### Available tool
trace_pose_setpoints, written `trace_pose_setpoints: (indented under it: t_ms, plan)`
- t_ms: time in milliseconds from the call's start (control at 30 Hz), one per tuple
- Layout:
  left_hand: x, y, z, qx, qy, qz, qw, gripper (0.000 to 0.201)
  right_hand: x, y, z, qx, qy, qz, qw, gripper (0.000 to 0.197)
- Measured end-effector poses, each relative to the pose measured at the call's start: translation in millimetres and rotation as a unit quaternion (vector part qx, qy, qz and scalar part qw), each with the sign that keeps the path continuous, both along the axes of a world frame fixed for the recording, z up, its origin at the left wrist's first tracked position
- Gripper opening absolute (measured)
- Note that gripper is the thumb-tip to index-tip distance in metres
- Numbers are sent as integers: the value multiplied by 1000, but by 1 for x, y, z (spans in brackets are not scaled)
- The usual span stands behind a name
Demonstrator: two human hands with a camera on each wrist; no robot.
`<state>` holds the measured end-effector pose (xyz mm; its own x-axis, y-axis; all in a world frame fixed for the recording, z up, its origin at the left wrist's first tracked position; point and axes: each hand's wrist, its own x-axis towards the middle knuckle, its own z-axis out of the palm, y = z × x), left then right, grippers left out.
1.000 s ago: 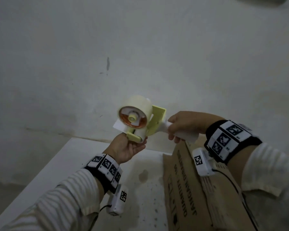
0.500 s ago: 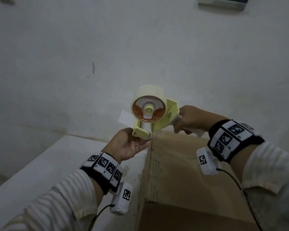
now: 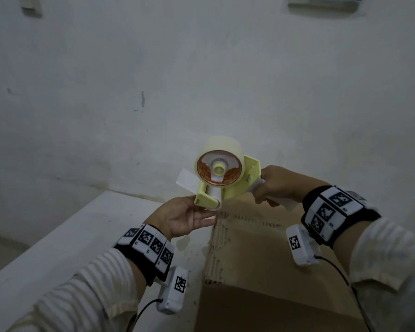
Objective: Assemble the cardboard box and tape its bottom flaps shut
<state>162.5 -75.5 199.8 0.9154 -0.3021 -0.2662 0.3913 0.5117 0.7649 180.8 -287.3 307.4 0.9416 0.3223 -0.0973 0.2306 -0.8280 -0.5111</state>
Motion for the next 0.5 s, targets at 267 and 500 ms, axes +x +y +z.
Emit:
trace_pose_setpoints:
  t_ms: [267,500]
  plan:
    - [14,-7,-9,56,48,86,994,22,7,1,-3,8,11,-25,1000,27]
    - [18,-21,-14,101,58,143,983,27,11,-1,-14,6,22,-44,999,28]
